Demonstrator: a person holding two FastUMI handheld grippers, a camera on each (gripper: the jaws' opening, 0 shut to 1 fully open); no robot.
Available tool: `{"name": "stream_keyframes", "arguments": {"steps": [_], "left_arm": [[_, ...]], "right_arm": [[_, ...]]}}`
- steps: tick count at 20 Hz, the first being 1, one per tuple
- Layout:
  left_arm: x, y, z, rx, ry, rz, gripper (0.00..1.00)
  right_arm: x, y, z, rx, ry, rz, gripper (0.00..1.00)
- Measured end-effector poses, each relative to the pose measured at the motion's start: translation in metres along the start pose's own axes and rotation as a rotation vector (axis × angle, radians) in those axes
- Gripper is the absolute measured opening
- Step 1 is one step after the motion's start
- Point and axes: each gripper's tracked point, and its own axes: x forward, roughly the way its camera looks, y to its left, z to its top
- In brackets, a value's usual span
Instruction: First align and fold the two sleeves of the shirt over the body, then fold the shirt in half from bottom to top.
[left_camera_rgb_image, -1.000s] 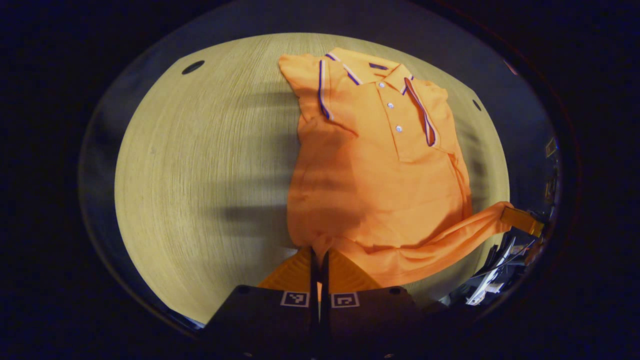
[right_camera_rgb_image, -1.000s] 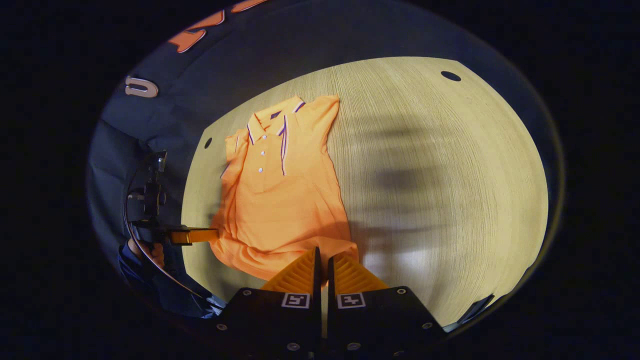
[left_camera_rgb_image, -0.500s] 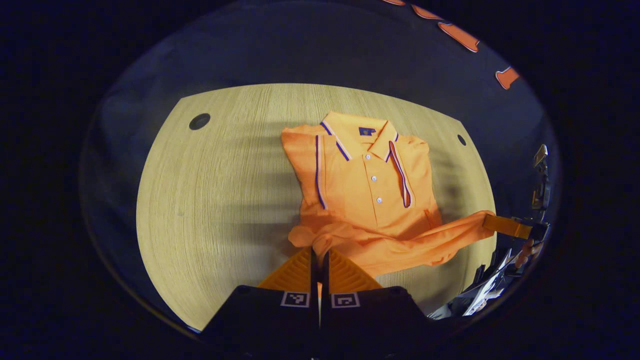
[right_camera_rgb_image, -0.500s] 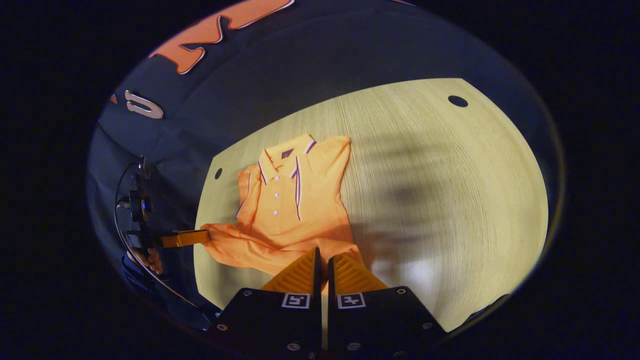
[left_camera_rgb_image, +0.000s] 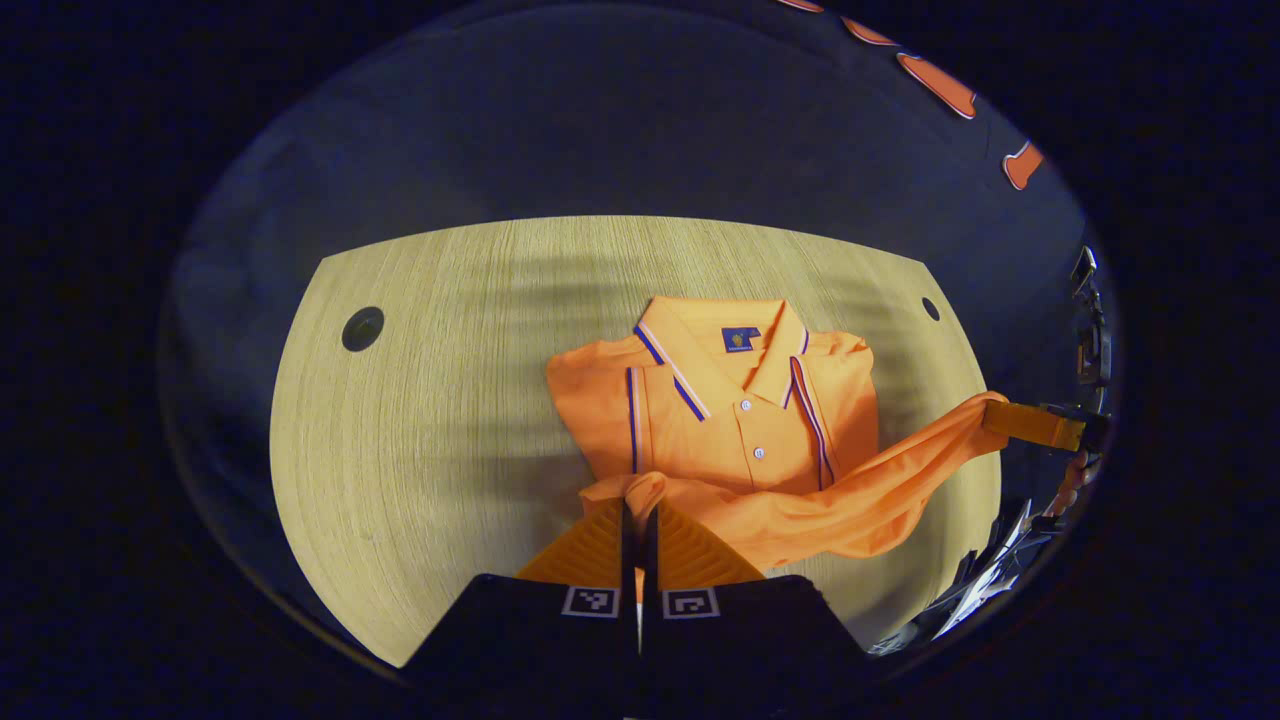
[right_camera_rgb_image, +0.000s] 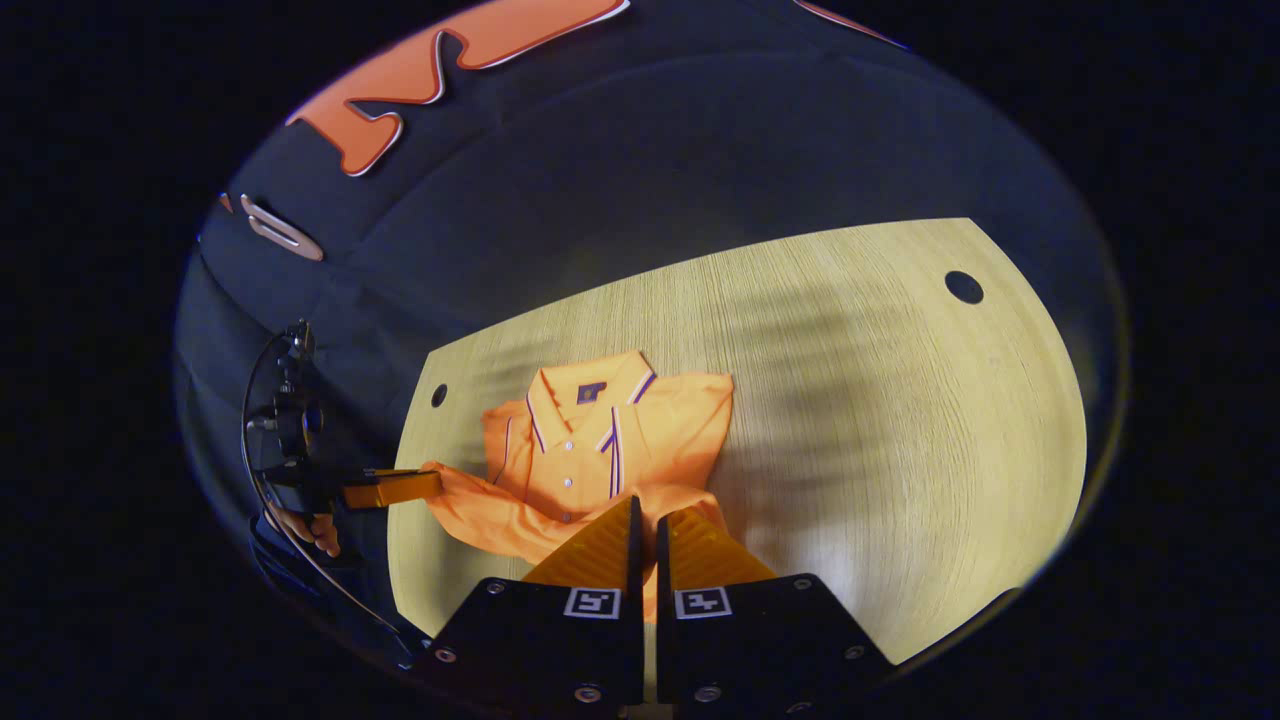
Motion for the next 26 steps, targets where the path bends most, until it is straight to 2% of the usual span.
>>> {"name": "stream_keyframes", "arguments": {"steps": [6,8,9,10,12,13,14,15,16,17,19,21,23,26], "left_arm": [[0.033,0.026,0.047,0.008,-0.131,0.096,0.04],[0.034,0.042,0.062,-0.002,-0.192,0.159,0.10],[0.030,0.047,0.073,-0.010,-0.241,0.180,0.19],[0.026,0.048,0.087,-0.017,-0.303,0.180,0.19],[0.014,0.039,0.096,-0.028,-0.369,0.151,0.29],[0.007,0.038,0.094,-0.025,-0.368,0.144,0.47],[0.000,0.034,0.095,-0.031,-0.389,0.135,0.48],[-0.007,0.031,0.103,-0.044,-0.424,0.127,0.59],[-0.018,0.028,0.109,-0.052,-0.466,0.118,0.67],[-0.029,0.027,0.111,-0.051,-0.494,0.126,0.76],[-0.058,0.024,0.117,-0.046,-0.562,0.139,0.94],[-0.087,0.012,0.123,-0.067,-0.637,0.123,0.94],[-0.117,0.006,0.124,-0.044,-0.693,0.139,0.95],[-0.151,-0.019,0.118,0.034,-0.793,0.167,0.94]], "right_arm": [[0.047,0.003,0.053,0.010,-0.027,-0.011,0.05],[0.062,-0.002,0.071,0.050,-0.056,-0.023,0.06],[0.066,-0.002,0.077,0.075,-0.066,-0.016,0.05],[0.071,-0.005,0.083,0.099,-0.077,-0.030,0.05],[0.075,-0.009,0.085,0.125,-0.092,-0.044,0.07],[0.075,-0.010,0.086,0.115,-0.091,-0.045,0.17],[0.072,-0.009,0.084,0.094,-0.095,-0.047,0.26],[0.070,-0.010,0.082,0.063,-0.103,-0.056,0.54],[0.064,-0.010,0.082,0.027,-0.128,-0.066,0.57],[0.054,-0.005,0.083,-0.013,-0.161,-0.074,0.70],[0.034,0.005,0.084,-0.084,-0.234,-0.086,0.83],[0.010,0.014,0.086,-0.149,-0.311,-0.104,0.91],[-0.015,0.023,0.088,-0.209,-0.389,-0.121,0.97],[-0.053,0.035,0.087,-0.256,-0.488,-0.140,0.99]]}}
